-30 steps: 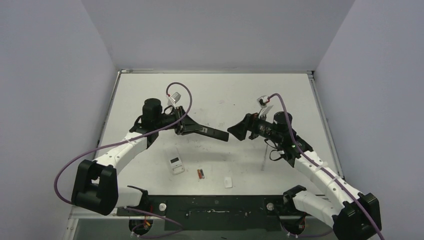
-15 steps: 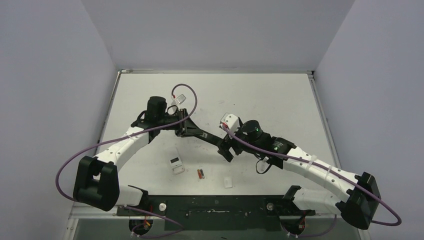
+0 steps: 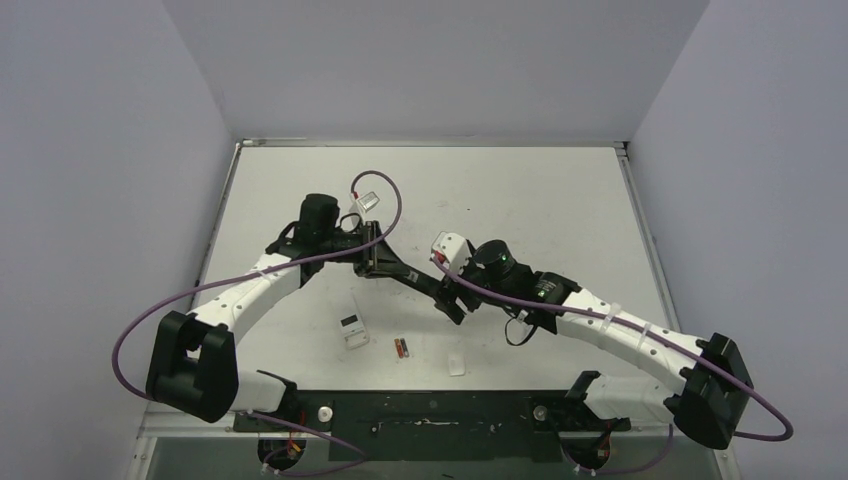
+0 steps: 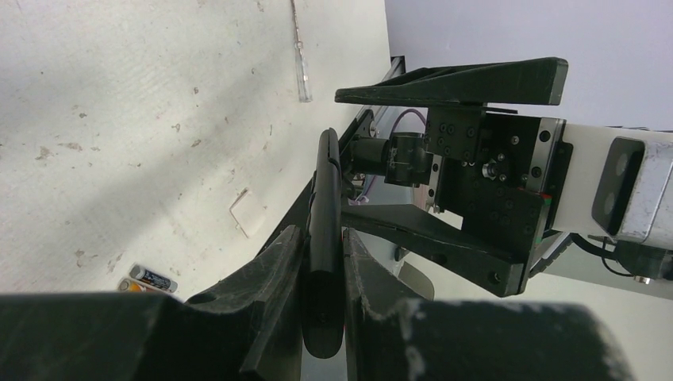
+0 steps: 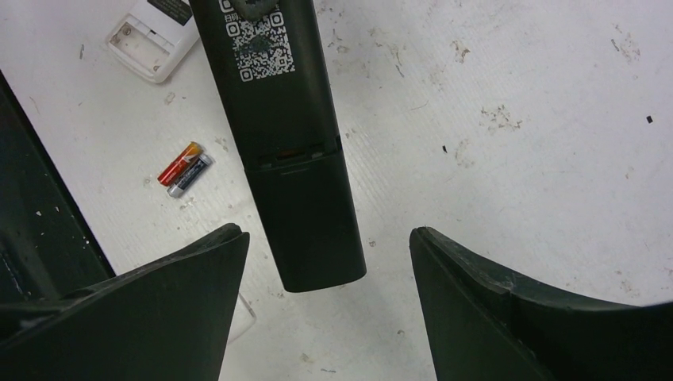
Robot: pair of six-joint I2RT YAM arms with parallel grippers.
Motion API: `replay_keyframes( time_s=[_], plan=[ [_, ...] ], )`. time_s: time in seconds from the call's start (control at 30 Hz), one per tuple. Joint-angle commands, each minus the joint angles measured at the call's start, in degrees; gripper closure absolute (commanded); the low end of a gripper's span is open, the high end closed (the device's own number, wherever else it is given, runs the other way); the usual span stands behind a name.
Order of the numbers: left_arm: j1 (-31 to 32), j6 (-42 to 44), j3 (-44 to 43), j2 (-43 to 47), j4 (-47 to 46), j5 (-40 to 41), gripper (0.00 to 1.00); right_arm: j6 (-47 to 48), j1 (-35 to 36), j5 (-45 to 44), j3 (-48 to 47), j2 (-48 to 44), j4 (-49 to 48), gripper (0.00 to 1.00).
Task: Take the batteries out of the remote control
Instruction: Remove the battery cover from the remote control.
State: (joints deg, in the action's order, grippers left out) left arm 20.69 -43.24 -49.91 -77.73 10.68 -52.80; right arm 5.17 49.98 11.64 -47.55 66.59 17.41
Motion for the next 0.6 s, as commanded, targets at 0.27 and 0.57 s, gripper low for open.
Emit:
replay_keyframes(
  time_s=[0.27,0.57],
  plan=[
    [1.0,0.9,-3.9,0.0,-0.7,-1.5,1.0,0.0,0.4,-0.3,-2.4,1.2,-2.0,0.42],
    [0.9,0.9,-4.1,-0.4,-0.6,-1.1,1.0,-0.9,0.4,-1.3,-1.4,-0.2,-0.9,0.55]
  ],
)
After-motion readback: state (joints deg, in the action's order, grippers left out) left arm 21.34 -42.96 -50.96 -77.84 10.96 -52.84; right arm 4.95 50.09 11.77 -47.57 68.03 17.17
